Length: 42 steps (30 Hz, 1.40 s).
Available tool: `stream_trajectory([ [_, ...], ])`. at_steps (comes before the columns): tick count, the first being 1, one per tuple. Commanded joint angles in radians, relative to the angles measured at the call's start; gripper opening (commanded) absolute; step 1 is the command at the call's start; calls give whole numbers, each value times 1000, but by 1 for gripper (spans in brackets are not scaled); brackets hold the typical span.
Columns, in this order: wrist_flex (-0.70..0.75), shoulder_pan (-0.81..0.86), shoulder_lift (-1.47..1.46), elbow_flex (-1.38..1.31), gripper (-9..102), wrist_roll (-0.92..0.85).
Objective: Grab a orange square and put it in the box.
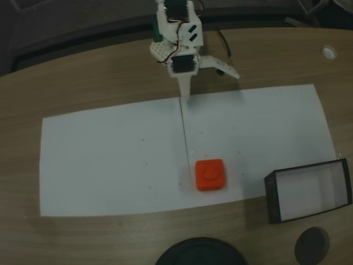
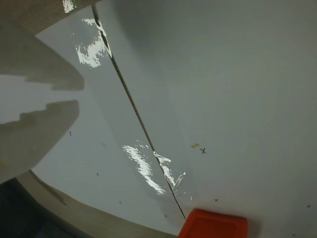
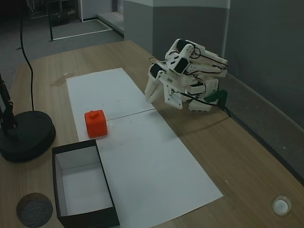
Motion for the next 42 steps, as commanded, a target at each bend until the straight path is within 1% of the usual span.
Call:
stream_trajectory([
  [1, -3, -5, 20, -12, 0, -5],
  [21, -5, -6, 20, -12, 0, -6],
  [24, -28, -9, 20, -14, 0, -9],
  [26, -69, -20, 20, -28, 4, -43],
  [30, -186, -20, 21, -58, 17, -181],
  [33, -229, -40, 8, -149, 23, -172],
  [37, -206, -44, -17, -290, 28, -81],
  [40, -158, -44, -138, -362, 39, -71],
  [42, -160, -43, -265, -400, 45, -69],
])
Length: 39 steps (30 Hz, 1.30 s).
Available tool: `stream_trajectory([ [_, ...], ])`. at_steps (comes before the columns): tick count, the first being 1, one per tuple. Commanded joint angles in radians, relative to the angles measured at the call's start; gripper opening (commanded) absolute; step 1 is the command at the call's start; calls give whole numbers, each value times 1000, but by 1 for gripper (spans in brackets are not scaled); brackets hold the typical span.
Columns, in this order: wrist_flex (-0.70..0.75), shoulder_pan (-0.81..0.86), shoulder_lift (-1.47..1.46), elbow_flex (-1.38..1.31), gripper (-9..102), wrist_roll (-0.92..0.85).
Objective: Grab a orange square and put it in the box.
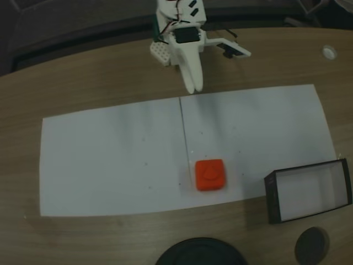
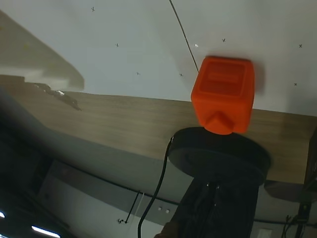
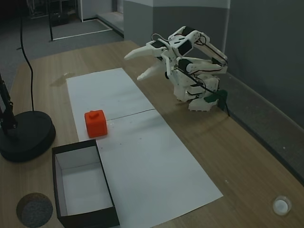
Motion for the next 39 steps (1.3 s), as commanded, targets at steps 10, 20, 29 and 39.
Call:
stream_trajectory([
  [10, -5, -57, -862, -531, 46, 57],
  [20, 20, -81, -1457, -884, 46, 115],
  [29, 20, -81, -1744, -1068, 46, 115],
  [39, 18, -94, -1855, -1190, 46, 109],
])
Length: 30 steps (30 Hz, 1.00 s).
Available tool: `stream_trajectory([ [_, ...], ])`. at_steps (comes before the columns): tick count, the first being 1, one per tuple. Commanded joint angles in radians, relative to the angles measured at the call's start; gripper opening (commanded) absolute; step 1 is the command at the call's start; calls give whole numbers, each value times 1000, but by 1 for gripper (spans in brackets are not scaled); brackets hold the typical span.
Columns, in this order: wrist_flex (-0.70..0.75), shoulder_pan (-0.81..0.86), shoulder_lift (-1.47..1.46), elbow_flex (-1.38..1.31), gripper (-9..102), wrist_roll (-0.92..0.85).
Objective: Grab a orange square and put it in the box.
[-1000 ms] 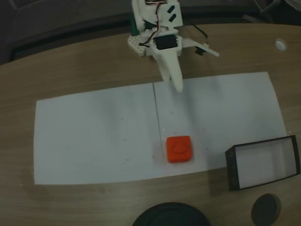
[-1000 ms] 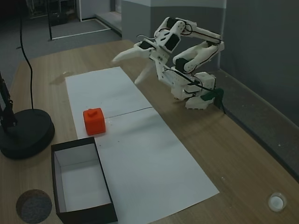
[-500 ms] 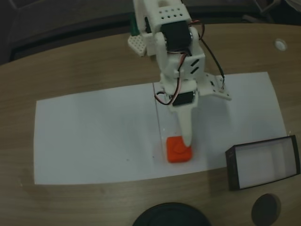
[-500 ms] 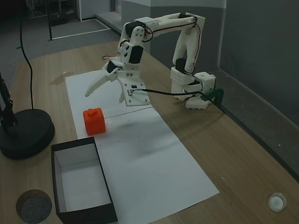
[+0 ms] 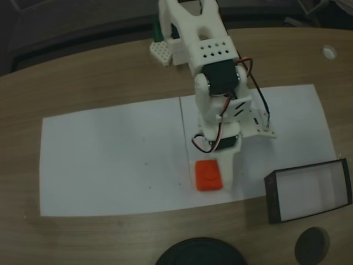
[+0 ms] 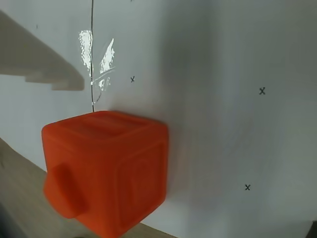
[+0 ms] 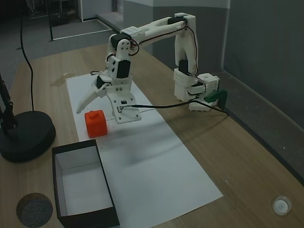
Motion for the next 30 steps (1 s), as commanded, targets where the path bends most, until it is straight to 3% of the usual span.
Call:
stream_trajectory([
  [1, -5, 5, -18, -77, 46, -3],
  [12, -3, 35, -141, -146, 44, -3],
  [20, -11, 29, -141, -147, 10, -5],
  [28, 2, 18, -127, -216, 9, 2],
  [30, 60, 3, -109, -301, 9, 2],
])
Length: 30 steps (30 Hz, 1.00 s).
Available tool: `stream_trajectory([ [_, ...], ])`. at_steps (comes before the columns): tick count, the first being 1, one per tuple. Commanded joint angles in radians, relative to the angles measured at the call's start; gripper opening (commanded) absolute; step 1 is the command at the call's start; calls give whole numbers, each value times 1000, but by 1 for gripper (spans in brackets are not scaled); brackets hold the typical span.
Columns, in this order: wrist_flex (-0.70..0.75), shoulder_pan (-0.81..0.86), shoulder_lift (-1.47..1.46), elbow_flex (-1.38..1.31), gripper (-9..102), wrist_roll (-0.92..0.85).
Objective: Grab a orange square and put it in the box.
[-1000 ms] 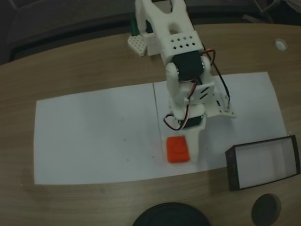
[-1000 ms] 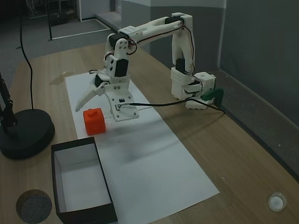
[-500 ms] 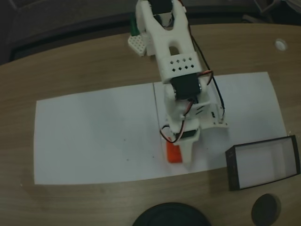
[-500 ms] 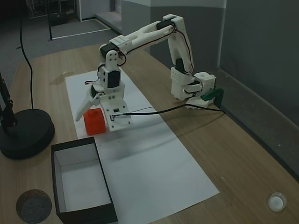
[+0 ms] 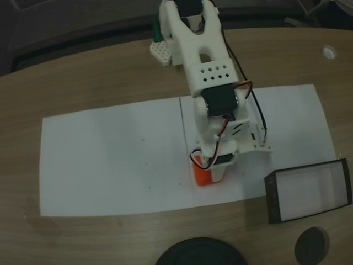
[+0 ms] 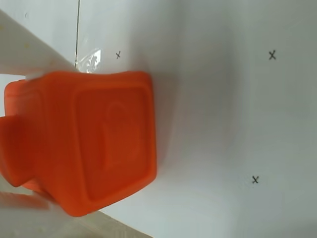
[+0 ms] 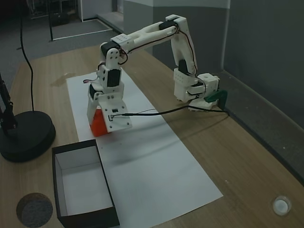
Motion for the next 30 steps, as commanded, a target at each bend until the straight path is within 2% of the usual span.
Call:
stream_trajectory([
  [1, 81, -26, 75, -192, 9, 2],
  [7, 307, -198, 181, -574, 9, 2],
  [10, 334, -318, 189, -738, 9, 2],
  [15, 262, -482, 118, -859, 9, -6],
  [21, 138, -489, -74, -951, 9, -8],
  [30, 87, -483, -341, -1195, 9, -2],
])
